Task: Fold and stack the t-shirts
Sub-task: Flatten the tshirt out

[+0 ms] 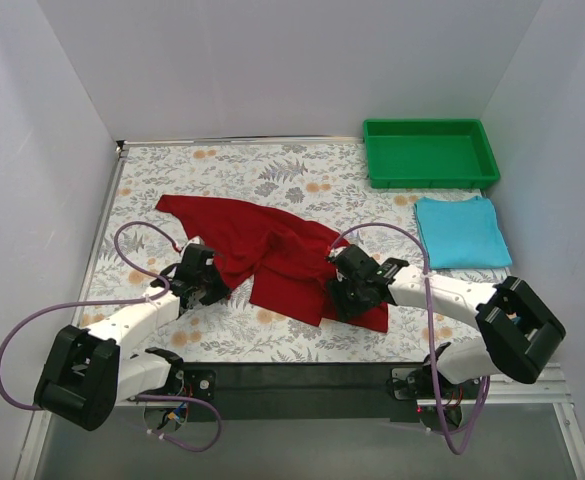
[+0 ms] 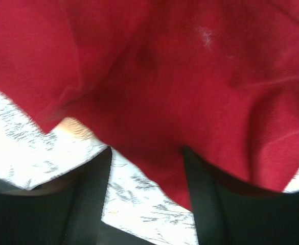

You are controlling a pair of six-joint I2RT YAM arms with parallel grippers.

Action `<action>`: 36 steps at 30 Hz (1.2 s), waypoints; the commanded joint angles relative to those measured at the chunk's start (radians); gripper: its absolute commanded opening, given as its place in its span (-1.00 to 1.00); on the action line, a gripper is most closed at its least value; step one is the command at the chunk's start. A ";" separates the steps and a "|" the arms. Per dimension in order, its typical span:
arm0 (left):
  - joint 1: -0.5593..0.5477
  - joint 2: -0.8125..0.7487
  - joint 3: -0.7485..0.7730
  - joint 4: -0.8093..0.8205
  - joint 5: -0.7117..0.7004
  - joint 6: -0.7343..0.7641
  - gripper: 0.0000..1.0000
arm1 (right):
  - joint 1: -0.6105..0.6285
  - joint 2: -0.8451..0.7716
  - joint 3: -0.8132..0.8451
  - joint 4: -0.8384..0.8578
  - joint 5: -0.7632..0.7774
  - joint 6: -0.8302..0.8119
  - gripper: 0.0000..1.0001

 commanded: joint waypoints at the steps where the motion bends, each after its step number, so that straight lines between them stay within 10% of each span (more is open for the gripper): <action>1: -0.006 -0.021 0.019 -0.014 -0.067 0.013 -0.96 | 0.020 0.081 0.013 -0.080 0.158 0.035 -0.02; 8: 0.016 -0.096 0.184 -0.124 -0.193 0.097 -1.00 | 0.014 0.035 0.070 -0.176 0.350 0.045 -0.97; 36: 0.153 -0.170 1.079 -0.419 -0.368 0.445 -1.00 | -0.172 -0.453 0.817 -0.235 0.508 -0.370 -0.97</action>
